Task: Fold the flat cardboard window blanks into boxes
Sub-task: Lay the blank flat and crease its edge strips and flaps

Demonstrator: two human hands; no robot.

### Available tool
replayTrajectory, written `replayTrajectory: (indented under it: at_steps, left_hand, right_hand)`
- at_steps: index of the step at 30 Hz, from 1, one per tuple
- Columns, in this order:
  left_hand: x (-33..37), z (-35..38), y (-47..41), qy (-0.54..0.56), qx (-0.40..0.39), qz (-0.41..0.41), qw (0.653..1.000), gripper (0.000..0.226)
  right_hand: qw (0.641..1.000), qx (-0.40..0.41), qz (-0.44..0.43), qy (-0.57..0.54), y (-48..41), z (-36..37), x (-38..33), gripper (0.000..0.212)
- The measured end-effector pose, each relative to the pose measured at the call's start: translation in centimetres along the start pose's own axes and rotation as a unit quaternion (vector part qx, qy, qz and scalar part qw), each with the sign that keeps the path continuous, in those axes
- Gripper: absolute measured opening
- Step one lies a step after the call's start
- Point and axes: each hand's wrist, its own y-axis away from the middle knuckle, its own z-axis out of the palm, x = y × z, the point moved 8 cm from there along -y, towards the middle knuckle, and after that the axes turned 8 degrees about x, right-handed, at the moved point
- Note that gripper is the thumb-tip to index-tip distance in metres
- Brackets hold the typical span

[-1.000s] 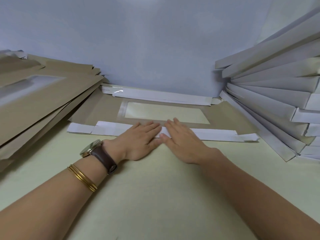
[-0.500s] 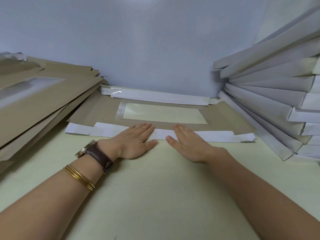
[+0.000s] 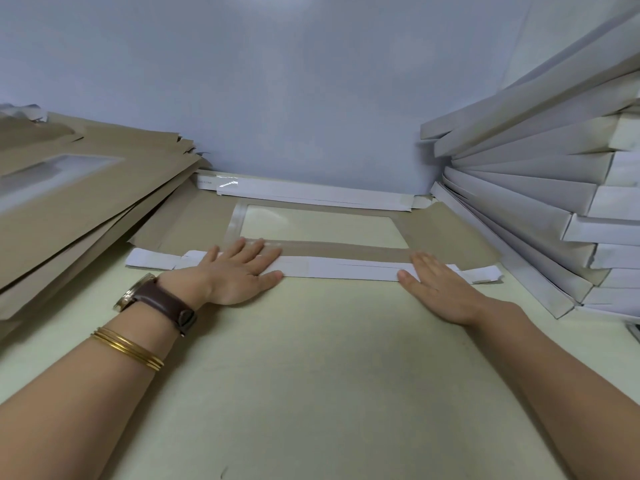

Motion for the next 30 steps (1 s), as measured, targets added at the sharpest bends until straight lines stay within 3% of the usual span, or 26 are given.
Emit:
replayTrajectory:
  at_steps: [8,14,17,20,22,24,26,30]
  left_hand:
    - [-2.4,-0.5,0.3,0.017,-0.014,-0.050,0.998,0.060]
    - [-3.7,-0.6,0.5,0.042,-0.024,-0.066,0.997,0.067]
    - [-5.0,-1.0,0.4,0.041,-0.010,-0.080,0.996,0.062]
    - [-6.4,-1.2,0.3,0.019,0.001,-0.096,0.995,0.057]
    - [-6.6,-1.2,0.1,0.019,0.008,-0.096,0.995,0.056]
    - [-6.8,-1.1,-0.3,0.019,0.022,-0.093,0.995,0.055]
    - [-7.0,-1.3,-0.6,0.019,0.047,-0.090,0.995,0.056]
    - [-7.0,-3.2,-0.6,0.048,0.164,-0.092,0.981,0.065]
  right_hand:
    - [1.000,0.003,0.026,0.009,0.4,-0.8,3.2,0.079]
    - [0.999,0.017,0.037,-0.001,0.7,-1.7,4.2,0.097]
    - [0.998,0.023,0.055,-0.003,0.9,-1.8,5.3,0.084]
    - [0.997,0.028,0.072,-0.006,0.8,-2.0,6.3,0.049]
    - [0.997,0.024,0.077,-0.016,0.9,-2.1,6.5,0.052]
    - [0.996,0.033,0.077,-0.016,0.8,-2.2,6.5,0.066]
    - [0.995,0.067,0.072,-0.022,1.0,-2.5,6.1,0.066]
    - [0.992,0.118,0.034,-0.022,1.3,-3.2,4.7,0.076]
